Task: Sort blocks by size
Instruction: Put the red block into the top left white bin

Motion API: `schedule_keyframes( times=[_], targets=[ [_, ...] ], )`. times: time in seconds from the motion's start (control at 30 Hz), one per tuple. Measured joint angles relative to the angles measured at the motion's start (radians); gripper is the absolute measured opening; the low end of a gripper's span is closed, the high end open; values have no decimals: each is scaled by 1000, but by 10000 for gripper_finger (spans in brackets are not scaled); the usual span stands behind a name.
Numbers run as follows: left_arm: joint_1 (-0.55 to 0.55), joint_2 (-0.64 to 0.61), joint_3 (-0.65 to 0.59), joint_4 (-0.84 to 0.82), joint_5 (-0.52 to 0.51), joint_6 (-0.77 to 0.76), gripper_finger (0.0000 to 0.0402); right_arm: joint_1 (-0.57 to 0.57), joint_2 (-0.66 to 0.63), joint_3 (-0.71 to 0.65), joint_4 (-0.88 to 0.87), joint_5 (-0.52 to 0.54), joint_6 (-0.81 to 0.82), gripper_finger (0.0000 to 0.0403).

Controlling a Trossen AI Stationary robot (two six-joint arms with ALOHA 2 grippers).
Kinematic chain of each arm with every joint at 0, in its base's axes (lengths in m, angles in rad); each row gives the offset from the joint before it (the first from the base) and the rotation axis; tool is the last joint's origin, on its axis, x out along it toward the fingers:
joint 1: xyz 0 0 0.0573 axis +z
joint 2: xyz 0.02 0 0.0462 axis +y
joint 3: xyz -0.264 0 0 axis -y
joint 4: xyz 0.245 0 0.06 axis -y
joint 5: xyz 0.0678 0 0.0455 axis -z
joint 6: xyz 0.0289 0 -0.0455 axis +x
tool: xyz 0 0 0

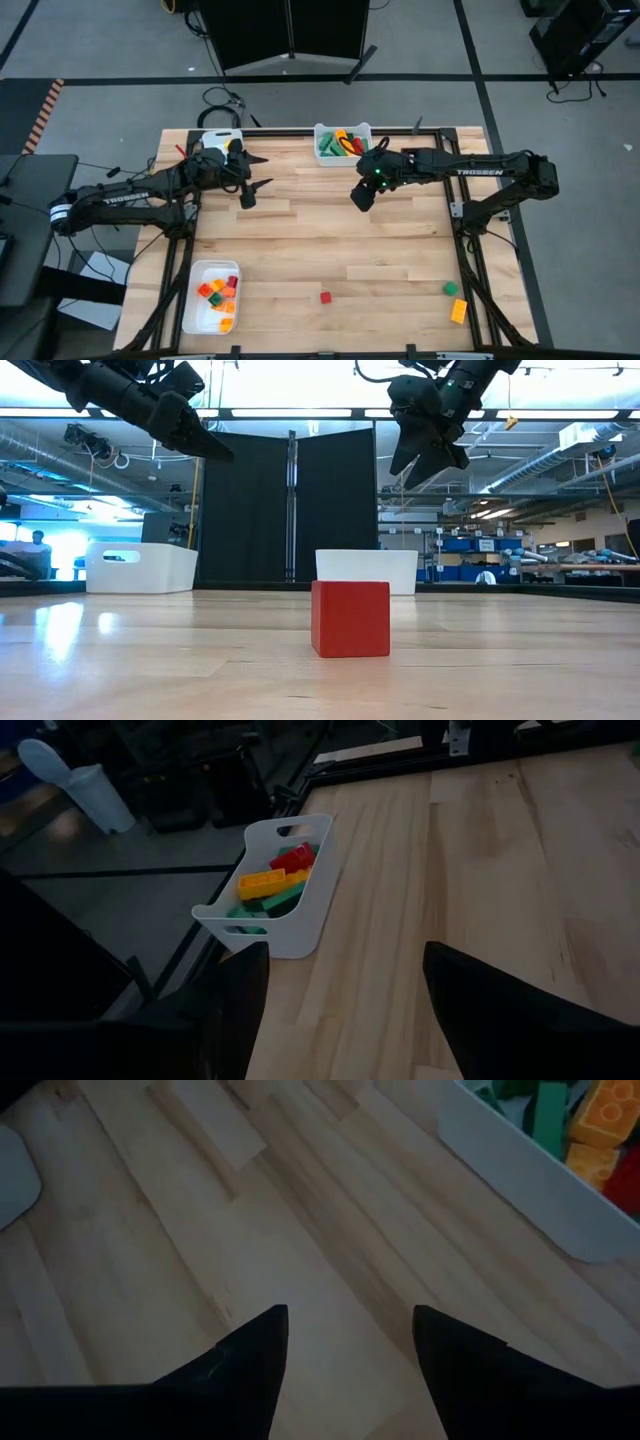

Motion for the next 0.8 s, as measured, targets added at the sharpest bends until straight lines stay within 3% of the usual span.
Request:
schedule_keyframes(
  times=[0.8],
  targets=[
    [0,0,0,0,0,0,275,1,0,0,-1,-28,-15,226]
  ],
)
